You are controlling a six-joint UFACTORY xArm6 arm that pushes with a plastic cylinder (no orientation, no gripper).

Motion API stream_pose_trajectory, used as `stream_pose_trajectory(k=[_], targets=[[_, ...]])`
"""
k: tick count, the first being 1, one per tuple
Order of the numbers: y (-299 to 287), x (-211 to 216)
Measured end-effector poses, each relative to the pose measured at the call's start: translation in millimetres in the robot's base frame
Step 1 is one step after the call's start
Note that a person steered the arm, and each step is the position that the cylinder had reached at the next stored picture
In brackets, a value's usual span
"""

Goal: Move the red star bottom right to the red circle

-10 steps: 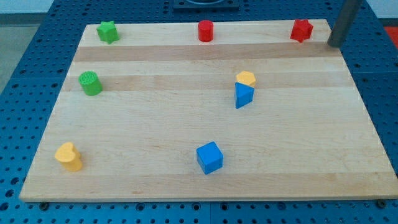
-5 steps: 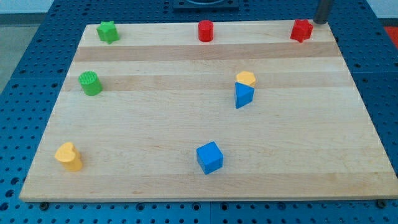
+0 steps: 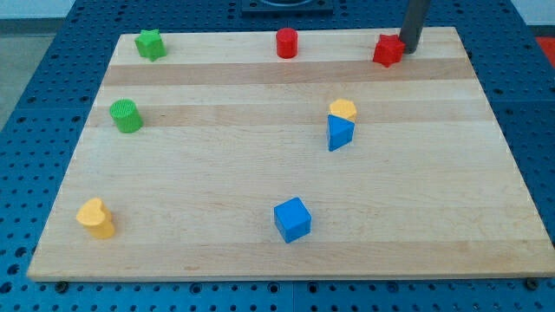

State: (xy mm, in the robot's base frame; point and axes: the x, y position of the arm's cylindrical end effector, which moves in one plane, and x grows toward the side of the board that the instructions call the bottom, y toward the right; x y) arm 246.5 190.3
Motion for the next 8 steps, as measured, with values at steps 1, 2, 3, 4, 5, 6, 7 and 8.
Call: stream_pose_trajectory(k=[1,2,3,4,5,6,7,8], targets=[[-18,0],[-43,0],[-72,0],[-96,0],[-117,-1],[-133,11],[-149,40],[-158,66]])
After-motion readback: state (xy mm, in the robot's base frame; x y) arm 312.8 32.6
